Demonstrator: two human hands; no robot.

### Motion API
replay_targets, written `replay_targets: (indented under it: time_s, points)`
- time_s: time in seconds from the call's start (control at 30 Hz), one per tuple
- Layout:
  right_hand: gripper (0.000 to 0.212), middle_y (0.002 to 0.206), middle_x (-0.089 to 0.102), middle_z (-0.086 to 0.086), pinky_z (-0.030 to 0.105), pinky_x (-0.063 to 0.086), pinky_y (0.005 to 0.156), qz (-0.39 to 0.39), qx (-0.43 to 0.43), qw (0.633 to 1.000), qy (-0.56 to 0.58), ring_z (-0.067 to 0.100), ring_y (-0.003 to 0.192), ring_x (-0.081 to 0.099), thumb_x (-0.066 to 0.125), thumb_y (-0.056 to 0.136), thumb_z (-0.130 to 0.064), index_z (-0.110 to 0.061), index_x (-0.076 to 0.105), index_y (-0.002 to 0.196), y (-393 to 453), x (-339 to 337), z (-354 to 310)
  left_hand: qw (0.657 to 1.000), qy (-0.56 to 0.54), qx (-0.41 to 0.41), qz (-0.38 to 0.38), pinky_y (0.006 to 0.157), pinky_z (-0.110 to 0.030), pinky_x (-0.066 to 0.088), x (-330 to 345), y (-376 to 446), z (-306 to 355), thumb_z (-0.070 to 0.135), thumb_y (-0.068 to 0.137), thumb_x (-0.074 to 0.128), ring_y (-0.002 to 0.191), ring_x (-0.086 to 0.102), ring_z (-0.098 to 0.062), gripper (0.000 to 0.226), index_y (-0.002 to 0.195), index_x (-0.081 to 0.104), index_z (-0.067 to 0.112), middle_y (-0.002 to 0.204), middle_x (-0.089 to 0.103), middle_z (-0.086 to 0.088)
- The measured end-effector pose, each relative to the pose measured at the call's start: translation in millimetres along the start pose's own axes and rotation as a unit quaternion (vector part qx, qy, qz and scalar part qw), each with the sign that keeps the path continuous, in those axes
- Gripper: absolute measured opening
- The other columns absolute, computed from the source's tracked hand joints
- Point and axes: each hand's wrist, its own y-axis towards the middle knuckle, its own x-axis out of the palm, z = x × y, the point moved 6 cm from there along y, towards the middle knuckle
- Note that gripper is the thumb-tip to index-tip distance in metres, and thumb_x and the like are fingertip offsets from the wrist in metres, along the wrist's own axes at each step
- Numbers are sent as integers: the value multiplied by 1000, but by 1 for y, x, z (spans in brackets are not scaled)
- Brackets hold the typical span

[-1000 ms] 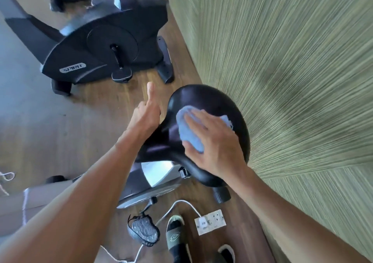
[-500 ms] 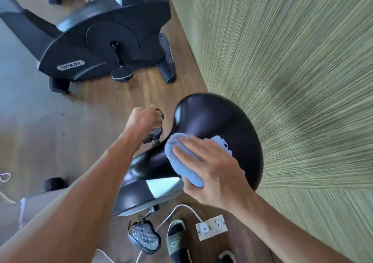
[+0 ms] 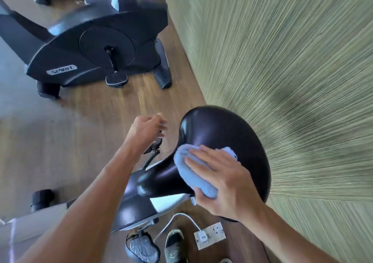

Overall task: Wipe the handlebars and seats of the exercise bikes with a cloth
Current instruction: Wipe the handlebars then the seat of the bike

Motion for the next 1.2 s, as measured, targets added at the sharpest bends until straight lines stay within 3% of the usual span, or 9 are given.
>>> replay_targets:
  time_s: [0.1,0.23,0.4,0.57,0.67,0.77,0.93,1.03,1.2]
  points:
    - [56,146,58,-7,43,48,106,67,137,988,-29,16,137,53,62,83,-33,-20,66,137,-33,-32,57,998,54,41,-4,84,-39,58,27,-2,14,37,101,52,84,65,-20,27,100,72,18,96,73,-1]
    - [63,140,60,-15,42,51,98,114,342,932,-44,15,124,58,43,82,-50,-30,60,139,29,-41,104,978,173,115,2,87,-30,40,70,-18,43,32,104,50,114,60,-27,32,128,63,17,121,68,-6]
    - [58,147,57,-2,33,42,109,82,197,976,-46,18,134,54,63,84,-34,-17,61,140,-8,-37,71,968,190,160,46,105,-27,37,88,-28,56,30,105,48,135,52,-22,40,142,59,24,147,59,2]
    - [56,149,54,6,48,45,110,143,174,973,43,27,141,48,63,86,-26,-7,61,139,-92,-34,60,965,213,122,93,103,-35,49,87,-25,58,37,101,52,119,64,-24,42,141,62,34,130,71,-4]
    - [34,118,73,-8,39,53,101,210,334,902,176,13,114,66,60,89,-30,-21,74,118,-47,-45,116,962,220,121,105,103,-33,48,89,-22,59,36,100,52,116,64,-24,41,139,64,32,124,73,-6]
    - [26,78,69,2,40,56,77,109,469,833,271,26,85,68,55,87,-38,-16,69,88,5,-37,167,956,243,117,115,106,-38,48,96,-24,57,34,100,49,116,63,-30,42,140,63,32,121,74,-8]
    - [55,129,66,-8,40,52,94,79,260,960,68,19,112,63,54,81,-45,-29,65,132,8,-41,122,956,241,119,115,107,-41,47,102,-27,59,32,102,48,118,64,-29,43,142,61,30,135,68,-2]
    - [59,141,60,-6,39,44,108,95,144,985,12,22,132,55,58,80,-40,-23,65,136,-4,-33,100,960,230,109,115,102,-39,51,101,-27,58,31,102,48,105,68,-29,43,143,60,31,120,75,-1]
    - [44,116,66,-14,40,50,83,42,258,965,0,20,101,65,43,81,-46,-32,63,117,54,-28,131,962,228,105,112,107,-42,47,100,-23,55,32,104,47,114,65,-30,42,144,59,31,131,71,-2]
